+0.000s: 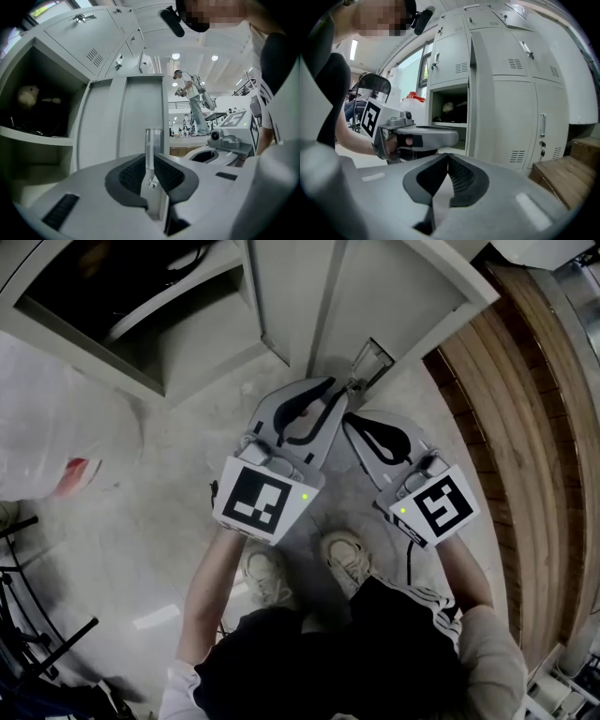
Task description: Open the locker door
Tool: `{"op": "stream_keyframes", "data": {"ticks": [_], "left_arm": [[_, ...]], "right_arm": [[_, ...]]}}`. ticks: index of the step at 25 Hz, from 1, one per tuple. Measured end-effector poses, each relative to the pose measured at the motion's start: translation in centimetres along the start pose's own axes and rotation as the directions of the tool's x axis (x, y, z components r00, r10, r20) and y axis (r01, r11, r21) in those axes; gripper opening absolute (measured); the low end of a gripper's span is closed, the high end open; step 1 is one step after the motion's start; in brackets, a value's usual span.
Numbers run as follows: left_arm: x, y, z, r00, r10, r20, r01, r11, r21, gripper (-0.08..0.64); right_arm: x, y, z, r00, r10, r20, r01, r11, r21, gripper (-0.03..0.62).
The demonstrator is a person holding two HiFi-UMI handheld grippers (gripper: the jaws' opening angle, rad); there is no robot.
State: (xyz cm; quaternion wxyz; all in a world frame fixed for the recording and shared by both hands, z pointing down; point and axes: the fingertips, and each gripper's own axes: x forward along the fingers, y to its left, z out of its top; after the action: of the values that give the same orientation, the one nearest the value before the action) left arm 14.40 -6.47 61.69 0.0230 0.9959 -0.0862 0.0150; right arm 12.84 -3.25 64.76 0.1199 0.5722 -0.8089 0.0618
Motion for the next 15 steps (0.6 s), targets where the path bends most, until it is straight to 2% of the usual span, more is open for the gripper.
{"op": "stream_keyframes", "data": {"ticks": [7,11,15], "left_arm": [[0.3,0.8,-1.6,0.999,0.043,-0.015,-0.043,0.999,-0.033,0.046],[0.1,2.4,-1.8,0.995,0.101,-0.013,-0.102,0.992,-0.073,0.046],[-0.4,4.5,-1.5,0.986,0.165,0.004,-0.164,0.983,-0.082,0.046]], "right_arm": [[0.7,-2.3,0.7,0.99,-0.13,0.053,0.128,0.991,0.032,0.005],[1.6,-2.6,0.9,0.988,-0.139,0.07,0.135,0.989,0.056,0.005],[2.5,-2.4,1.3,0.989,-0.126,0.083,0.122,0.991,0.054,0.006]]}}
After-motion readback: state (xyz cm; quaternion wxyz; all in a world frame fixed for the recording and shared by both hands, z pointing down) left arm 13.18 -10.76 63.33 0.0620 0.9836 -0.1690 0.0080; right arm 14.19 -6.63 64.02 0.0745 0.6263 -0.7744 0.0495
